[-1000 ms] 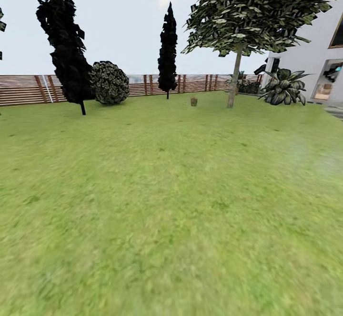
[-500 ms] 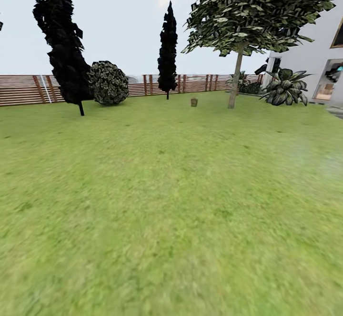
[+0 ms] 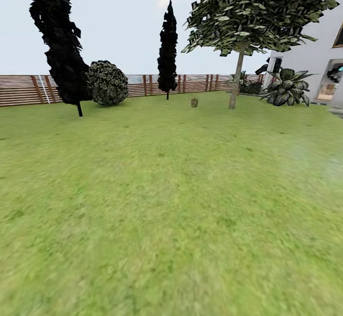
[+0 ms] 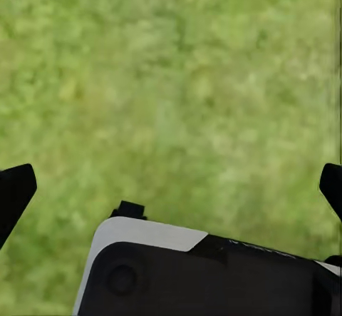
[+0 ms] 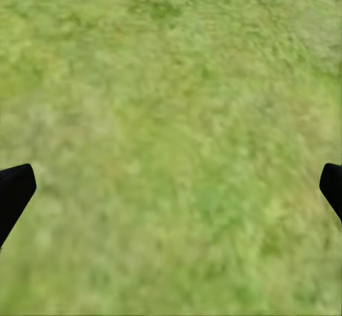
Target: Take the three Easter eggs out of the wicker basket on the lawn in the garden, then place them on the lawn next to a single tree (choose any tree) so that all three eggs are next to the same tree and none are left in the basket.
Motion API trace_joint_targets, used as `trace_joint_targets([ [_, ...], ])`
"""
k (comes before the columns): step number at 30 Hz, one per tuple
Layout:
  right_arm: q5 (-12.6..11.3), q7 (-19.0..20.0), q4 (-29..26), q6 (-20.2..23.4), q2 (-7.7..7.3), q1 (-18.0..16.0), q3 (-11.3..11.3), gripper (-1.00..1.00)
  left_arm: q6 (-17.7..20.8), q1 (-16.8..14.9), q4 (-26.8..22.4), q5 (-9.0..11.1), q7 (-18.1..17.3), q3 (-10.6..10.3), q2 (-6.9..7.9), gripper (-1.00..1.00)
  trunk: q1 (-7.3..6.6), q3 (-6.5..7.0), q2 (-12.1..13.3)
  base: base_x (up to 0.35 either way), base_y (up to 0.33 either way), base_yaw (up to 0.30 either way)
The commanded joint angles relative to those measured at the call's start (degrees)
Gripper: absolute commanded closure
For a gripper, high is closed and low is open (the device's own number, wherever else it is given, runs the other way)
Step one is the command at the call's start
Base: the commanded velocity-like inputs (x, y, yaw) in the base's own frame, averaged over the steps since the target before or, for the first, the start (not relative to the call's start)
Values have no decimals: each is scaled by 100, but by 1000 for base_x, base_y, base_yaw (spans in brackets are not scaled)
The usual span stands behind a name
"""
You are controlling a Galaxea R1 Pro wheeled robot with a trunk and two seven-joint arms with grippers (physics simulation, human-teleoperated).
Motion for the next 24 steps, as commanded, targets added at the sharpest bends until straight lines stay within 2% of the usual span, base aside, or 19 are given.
trace_joint_targets([
  [1,-6,5,2,-22,-2,-5,-12,-100,-20,-3,3,54,4,0,-12,-100,6,-11,-10,325,0,0],
  [24,13,13,0,-35,5,-6,17,-100,-18,-8,-16,50,13,-9,23,-100,6,-11,-10,325,-17,0],
])
